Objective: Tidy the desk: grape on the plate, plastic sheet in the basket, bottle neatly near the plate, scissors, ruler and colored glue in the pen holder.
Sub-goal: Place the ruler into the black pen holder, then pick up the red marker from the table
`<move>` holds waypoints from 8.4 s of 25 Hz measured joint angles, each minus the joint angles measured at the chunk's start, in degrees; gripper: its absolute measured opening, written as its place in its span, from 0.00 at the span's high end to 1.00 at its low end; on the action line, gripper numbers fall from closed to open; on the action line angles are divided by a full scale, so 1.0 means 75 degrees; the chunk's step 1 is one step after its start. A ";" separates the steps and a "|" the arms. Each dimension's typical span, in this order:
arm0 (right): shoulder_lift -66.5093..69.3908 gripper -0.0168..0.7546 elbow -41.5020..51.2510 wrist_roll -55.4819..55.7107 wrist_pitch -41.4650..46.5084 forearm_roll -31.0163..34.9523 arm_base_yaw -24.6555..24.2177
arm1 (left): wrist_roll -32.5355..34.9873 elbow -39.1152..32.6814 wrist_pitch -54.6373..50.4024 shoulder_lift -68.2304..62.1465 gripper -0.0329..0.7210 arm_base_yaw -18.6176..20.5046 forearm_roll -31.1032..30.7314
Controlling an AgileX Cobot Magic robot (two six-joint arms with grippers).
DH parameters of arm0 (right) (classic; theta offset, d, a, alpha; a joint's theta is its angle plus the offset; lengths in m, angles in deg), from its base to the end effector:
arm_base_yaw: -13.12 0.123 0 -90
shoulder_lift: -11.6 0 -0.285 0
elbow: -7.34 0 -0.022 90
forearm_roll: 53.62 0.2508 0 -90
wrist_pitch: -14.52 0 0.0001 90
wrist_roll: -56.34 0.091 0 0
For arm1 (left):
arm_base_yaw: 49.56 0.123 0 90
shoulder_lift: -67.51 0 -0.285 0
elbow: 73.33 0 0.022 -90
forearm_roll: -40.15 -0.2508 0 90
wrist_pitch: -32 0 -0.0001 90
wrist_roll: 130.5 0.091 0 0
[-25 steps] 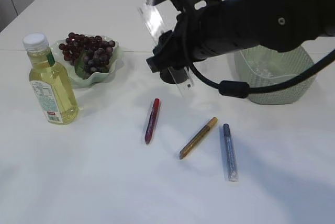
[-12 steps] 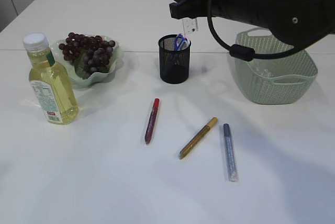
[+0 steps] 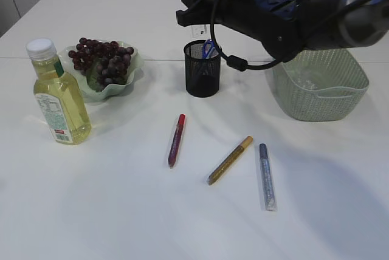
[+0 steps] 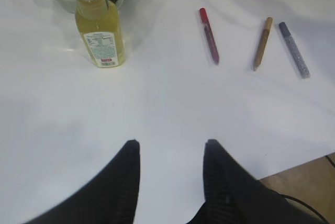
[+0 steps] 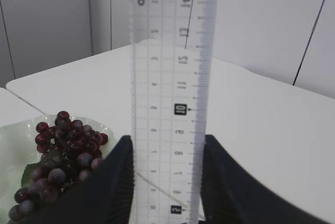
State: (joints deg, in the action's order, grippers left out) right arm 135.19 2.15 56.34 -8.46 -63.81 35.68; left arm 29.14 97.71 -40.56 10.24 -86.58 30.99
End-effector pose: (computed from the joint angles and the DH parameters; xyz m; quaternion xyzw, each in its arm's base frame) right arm 0.4400 0.1896 0.2513 -0.2263 0.7062 0.1023 0.6630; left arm 0.1089 -0.0648 0.4165 0.1308 0.9238 -0.0985 0.3460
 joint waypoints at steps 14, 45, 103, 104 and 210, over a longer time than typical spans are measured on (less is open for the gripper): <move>0.1964 0.59 -0.1988 -0.0041 -0.0018 0.0016 -0.0258 | 0.0000 0.0000 0.0000 0.0000 0.56 0.0000 -0.0578; 0.2894 0.59 -0.2752 -0.0070 -0.0236 0.0033 -0.0349 | 0.0000 0.0000 0.0185 0.0000 0.60 0.0000 -0.0623; -0.1386 0.43 -0.3217 0.0249 1.1398 0.2189 -0.0290 | 0.0000 0.0000 0.0213 -0.0080 0.63 0.0000 -0.0623; -0.1405 0.43 -0.3217 0.0249 1.1939 0.2387 -0.0275 | 0.0000 0.0000 0.0213 -0.0080 0.63 0.0000 -0.0623; -0.6891 0.43 0.3382 -0.0054 1.2561 0.3079 -0.0261 | -0.0264 0.6404 0.0809 -1.2204 0.66 0.0706 0.2328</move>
State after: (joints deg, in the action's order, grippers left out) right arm 83.50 27.51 55.93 85.75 -40.71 33.72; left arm 27.16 145.75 -34.49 -81.29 -81.28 48.45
